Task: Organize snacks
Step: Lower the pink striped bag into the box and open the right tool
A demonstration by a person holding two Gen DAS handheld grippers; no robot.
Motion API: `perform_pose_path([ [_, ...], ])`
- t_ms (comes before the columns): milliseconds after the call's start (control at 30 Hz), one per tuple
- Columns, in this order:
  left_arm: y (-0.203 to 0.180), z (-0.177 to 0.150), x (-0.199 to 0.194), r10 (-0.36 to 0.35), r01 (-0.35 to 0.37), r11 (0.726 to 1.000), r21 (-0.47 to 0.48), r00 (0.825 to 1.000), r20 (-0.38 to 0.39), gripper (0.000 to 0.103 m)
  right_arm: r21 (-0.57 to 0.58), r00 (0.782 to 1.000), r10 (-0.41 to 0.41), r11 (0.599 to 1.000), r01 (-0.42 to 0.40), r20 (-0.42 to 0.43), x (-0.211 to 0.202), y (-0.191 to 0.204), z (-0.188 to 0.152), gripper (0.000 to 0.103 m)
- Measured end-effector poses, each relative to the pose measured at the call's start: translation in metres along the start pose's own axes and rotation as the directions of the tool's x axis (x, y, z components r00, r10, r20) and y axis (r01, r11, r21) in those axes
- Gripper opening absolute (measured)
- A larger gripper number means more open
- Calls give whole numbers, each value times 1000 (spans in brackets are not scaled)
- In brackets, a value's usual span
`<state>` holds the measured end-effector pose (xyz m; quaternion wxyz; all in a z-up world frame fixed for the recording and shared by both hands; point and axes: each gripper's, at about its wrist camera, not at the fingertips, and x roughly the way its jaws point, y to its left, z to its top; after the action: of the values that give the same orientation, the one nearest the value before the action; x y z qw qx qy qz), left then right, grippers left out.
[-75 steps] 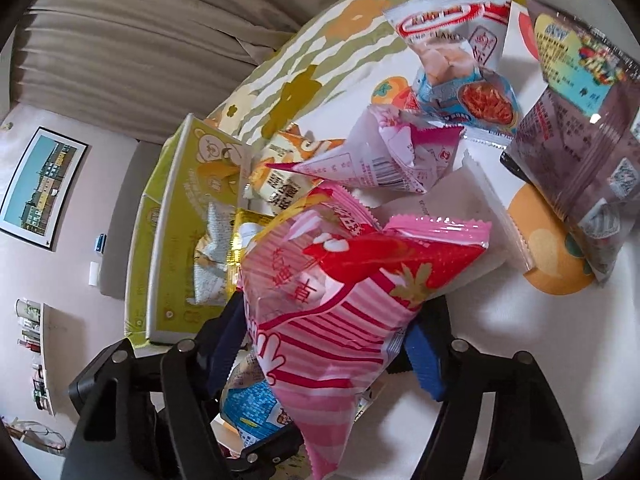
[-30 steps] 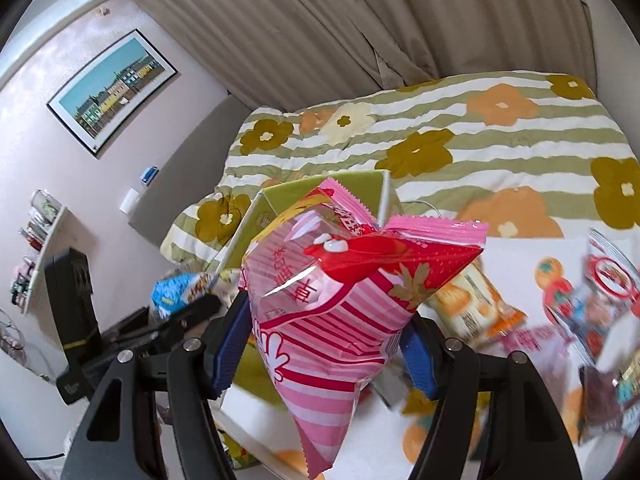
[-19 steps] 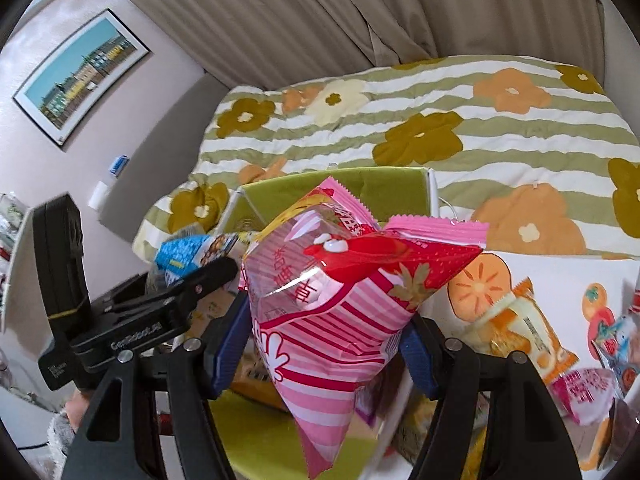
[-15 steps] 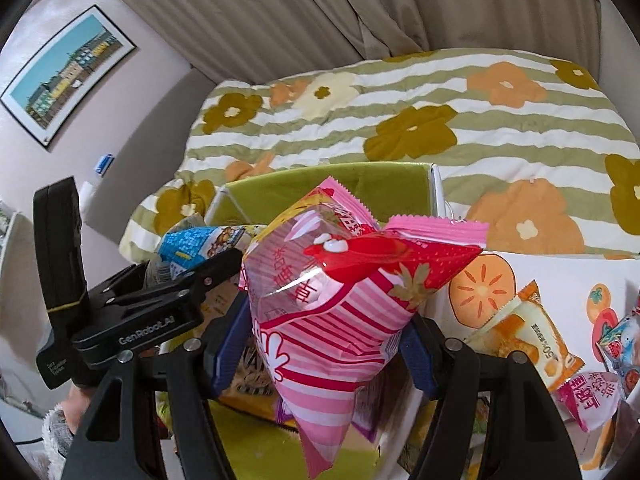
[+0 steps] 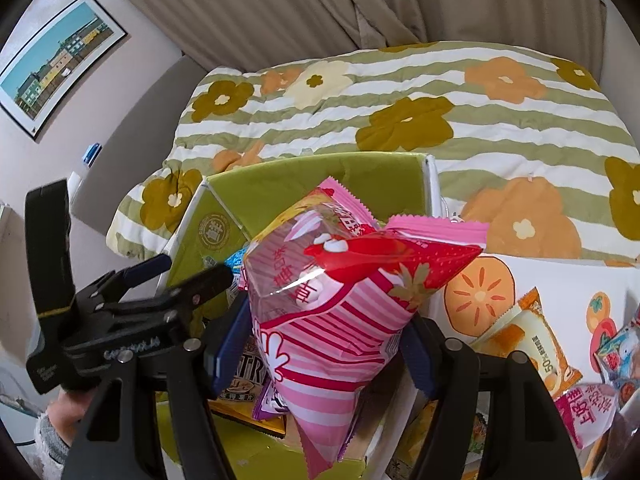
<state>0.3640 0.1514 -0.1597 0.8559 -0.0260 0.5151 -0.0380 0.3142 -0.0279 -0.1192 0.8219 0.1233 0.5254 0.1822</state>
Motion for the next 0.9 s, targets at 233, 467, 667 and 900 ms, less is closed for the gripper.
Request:
perform_pose_path([
  [233, 4, -14, -10, 22, -22, 999, -35, 1000, 6, 102, -64, 1000, -12, 998, 12, -14, 5, 1, 13, 66],
  [467, -3, -23, -9, 43, -43, 999, -16, 999, -8, 102, -79, 998, -50, 996, 48, -30, 16, -3, 22, 67],
  [667, -10, -35, -7, 41, -41, 999, -3, 999, -27, 101, -76, 999, -37, 996, 37, -9, 21, -8, 24, 100],
  [900, -11, -45, -9, 32, -32, 999, -1, 999, -39, 101, -105, 998, -36, 994, 41, 51, 11, -3, 14, 102],
])
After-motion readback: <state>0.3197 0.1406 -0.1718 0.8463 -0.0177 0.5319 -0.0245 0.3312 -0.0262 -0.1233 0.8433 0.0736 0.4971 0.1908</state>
